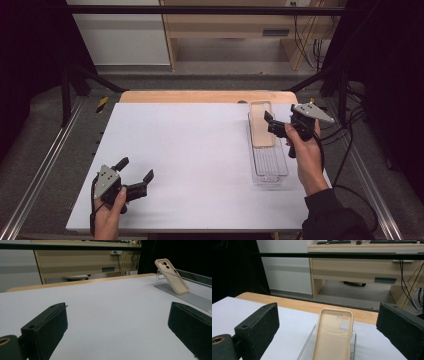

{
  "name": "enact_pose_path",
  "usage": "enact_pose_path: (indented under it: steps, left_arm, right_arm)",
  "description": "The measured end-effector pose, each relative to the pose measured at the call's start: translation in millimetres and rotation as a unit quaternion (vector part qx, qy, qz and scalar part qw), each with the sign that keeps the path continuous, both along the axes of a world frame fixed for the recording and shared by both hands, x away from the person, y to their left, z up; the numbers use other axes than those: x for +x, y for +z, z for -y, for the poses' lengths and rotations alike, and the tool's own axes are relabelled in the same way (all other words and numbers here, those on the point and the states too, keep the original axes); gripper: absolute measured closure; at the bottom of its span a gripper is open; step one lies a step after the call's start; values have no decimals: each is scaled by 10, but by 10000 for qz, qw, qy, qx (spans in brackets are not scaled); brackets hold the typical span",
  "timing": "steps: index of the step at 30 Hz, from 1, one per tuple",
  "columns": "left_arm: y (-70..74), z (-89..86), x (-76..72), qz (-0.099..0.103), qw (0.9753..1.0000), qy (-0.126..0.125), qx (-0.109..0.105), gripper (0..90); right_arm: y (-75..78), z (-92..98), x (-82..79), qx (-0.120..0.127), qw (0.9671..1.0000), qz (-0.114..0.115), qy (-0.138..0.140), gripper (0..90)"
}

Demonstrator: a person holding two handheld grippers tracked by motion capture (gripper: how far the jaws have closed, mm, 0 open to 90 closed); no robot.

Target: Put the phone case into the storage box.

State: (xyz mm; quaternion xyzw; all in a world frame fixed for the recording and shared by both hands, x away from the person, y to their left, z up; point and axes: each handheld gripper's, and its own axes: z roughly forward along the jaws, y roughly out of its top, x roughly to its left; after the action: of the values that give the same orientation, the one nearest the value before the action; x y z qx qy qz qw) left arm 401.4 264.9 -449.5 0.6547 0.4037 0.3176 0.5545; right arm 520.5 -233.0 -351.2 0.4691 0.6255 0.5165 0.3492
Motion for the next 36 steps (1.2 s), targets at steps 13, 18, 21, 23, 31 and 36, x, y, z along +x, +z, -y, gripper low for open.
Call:
enact_pose_path:
  steps: [13, 18, 21, 23, 31, 36]
  left_arm:
    - [-2, -1, -30, 29, 10000, -63, 10, 21]
    - [-6, -18, -73, 58, 9999, -111, 30, 21]
    - [-4, -24, -105, 89, 9999, -127, 37, 23]
    - [-2, -28, -126, 124, 9998, -161, 45, 23]
    - [-28, -90, -129, 126, 9997, -180, -65, 23]
    - [-26, -102, -130, 170, 9996, -184, -107, 23]
  right_arm:
    - [-74, 85, -94, -26, 10000, 15, 75, 46]
    - [-86, 132, -152, -48, 9999, 77, 77, 42]
    - [-86, 163, -193, -33, 9999, 121, 80, 41]
    - [-93, 184, -218, -43, 9998, 160, 73, 41]
    - [-135, 247, -324, -51, 9997, 207, 69, 41]
    - [-186, 269, -384, -105, 9997, 193, 97, 41]
